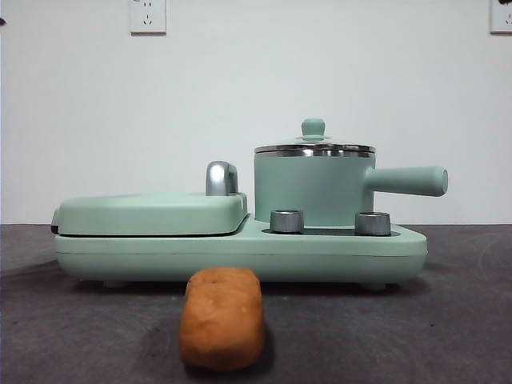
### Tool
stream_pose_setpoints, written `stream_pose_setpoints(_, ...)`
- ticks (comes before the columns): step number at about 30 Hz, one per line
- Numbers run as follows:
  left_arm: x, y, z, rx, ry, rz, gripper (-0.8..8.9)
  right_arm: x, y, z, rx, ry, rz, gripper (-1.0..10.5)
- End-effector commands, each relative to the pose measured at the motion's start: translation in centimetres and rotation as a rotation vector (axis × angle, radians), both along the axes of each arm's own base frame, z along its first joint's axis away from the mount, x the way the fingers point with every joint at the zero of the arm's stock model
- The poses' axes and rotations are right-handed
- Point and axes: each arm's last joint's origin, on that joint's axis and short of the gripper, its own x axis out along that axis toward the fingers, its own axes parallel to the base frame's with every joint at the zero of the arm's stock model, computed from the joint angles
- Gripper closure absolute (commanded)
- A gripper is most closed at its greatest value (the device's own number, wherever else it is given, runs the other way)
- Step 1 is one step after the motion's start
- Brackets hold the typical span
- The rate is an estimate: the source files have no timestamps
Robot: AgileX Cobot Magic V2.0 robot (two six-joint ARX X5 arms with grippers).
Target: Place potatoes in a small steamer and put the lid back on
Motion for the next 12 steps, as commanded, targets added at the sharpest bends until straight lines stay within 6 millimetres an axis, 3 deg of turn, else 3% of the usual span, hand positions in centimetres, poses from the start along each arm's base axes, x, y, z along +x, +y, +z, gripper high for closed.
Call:
stream_pose_setpoints(1, 0.6, -0.5, 0.9, 0.004, -0.052, -0.040, 2.83, 0.0, 0.0, 0.6, -0.007, -0.028, 0.008, 4.6)
stream_pose_setpoints(6, 2.4, -2.0, 1.4, 0.003, -0.053, -0.113, 2.83, 0.0, 0.0, 0.5, -0.008, -0.015, 0.005, 4.6)
stream_pose_setpoints(12, 5.8, -4.8, 3.1, 0.038, -0.034, -0.224, 2.84, -0.1, 0.0, 0.5, -0.011, -0.010, 0.006, 4.6)
